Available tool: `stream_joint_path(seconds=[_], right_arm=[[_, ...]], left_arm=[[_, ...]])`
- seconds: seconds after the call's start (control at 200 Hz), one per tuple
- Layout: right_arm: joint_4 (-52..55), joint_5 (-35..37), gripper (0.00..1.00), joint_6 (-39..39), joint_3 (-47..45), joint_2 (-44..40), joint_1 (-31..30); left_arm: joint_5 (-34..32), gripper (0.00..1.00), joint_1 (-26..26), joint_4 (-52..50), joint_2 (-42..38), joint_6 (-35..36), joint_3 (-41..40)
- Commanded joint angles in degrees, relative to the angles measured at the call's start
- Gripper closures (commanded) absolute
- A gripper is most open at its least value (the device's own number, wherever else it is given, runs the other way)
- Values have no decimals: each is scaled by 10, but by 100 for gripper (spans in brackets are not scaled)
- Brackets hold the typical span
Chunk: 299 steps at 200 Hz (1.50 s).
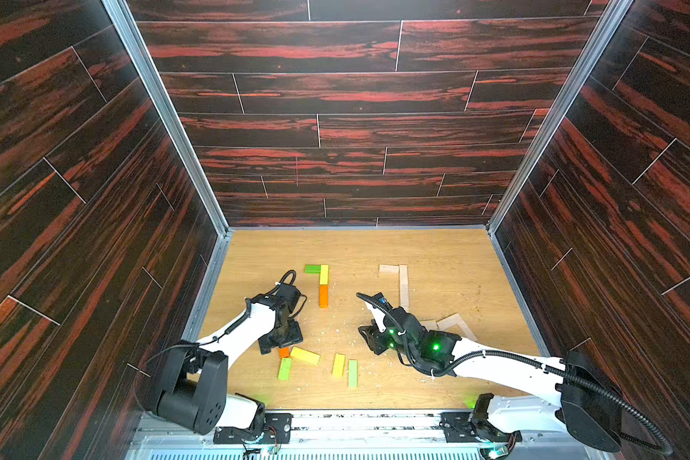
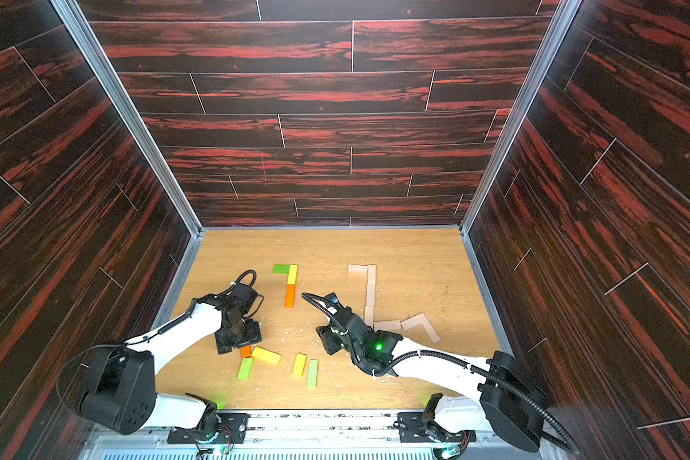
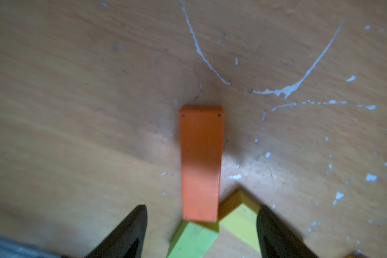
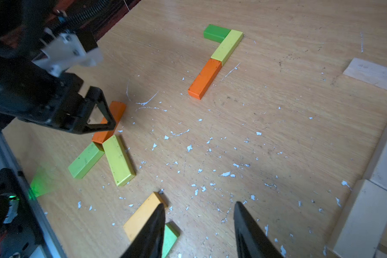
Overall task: Assemble a giraffe with building blocks
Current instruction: Pick up the building block from the center of the board, then assemble the building block at the center of the board.
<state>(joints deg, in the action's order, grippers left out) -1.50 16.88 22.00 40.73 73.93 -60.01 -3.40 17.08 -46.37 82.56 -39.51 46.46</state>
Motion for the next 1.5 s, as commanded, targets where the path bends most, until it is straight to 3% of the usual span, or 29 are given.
stream_joint_path(seconds=[0.0, 0.311, 0.581, 0.732, 0.847, 1.067, 1.393, 1.493], right_arm=[[-3, 7, 49, 4, -8, -2, -3], [-2, 13, 49, 1, -7, 3, -3], [3, 19, 49, 1, -7, 4, -2], [6, 25, 49, 2, -7, 0, -3], [7, 32, 49, 4, -10, -5, -3], [17, 49, 49, 4, -14, -19, -1], [23, 53, 49, 11, -21, -28, -2], [20, 52, 49, 12, -21, -27, -2]], left_arm=[[18, 28, -1, 32, 19, -13, -11], [9, 38, -3, 60, 40, -15, -33], [8, 73, -5, 55, 40, 17, -13], [24, 82, 2, 41, 12, 58, 39], [36, 84, 38, 30, 27, 74, 93], [57, 86, 136, 32, 133, 62, 173], [67, 79, 145, 13, 218, 80, 203], [62, 70, 145, -1, 235, 90, 218]])
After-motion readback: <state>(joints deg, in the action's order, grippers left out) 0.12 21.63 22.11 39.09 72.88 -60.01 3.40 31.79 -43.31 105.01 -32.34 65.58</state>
